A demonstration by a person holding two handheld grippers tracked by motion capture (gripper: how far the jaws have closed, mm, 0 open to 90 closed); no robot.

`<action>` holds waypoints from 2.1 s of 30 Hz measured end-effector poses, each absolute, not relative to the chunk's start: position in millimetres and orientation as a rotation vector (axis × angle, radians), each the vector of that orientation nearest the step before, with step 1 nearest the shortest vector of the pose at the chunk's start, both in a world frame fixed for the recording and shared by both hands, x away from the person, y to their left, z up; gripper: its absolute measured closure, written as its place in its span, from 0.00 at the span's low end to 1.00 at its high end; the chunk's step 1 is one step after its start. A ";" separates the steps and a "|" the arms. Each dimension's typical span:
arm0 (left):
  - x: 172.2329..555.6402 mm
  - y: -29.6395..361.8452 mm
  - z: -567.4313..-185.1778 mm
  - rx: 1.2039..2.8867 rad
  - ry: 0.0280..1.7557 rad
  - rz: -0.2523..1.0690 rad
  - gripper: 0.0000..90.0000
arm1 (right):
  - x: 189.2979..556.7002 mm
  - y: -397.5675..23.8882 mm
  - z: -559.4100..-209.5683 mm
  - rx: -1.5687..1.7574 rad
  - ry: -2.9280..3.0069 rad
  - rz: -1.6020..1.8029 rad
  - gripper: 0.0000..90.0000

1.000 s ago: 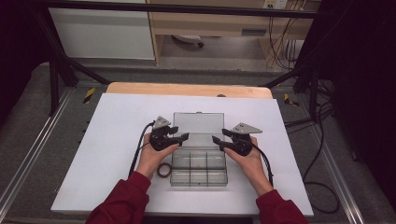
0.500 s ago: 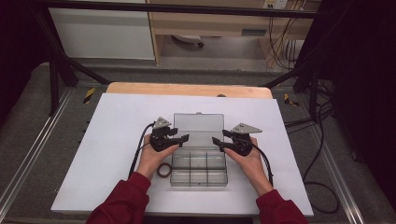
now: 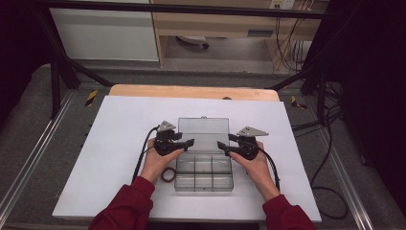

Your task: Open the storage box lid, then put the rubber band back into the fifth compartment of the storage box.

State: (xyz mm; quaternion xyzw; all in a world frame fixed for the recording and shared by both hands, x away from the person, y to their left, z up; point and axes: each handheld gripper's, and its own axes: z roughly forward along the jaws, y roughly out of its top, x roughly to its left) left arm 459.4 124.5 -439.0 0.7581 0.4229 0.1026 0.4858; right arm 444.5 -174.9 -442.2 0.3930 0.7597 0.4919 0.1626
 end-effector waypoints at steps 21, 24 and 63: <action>461.5 124.4 -441.9 1.853 1.069 0.226 0.34 | 446.0 -174.4 -444.4 1.169 2.187 1.401 0.34; 460.3 127.5 -442.7 1.865 1.124 0.244 0.29 | 444.5 -174.2 -442.2 1.170 2.179 1.367 0.27; 357.0 175.1 -420.7 1.904 1.039 0.502 0.12 | 365.3 -215.3 -423.4 1.035 2.014 1.265 0.07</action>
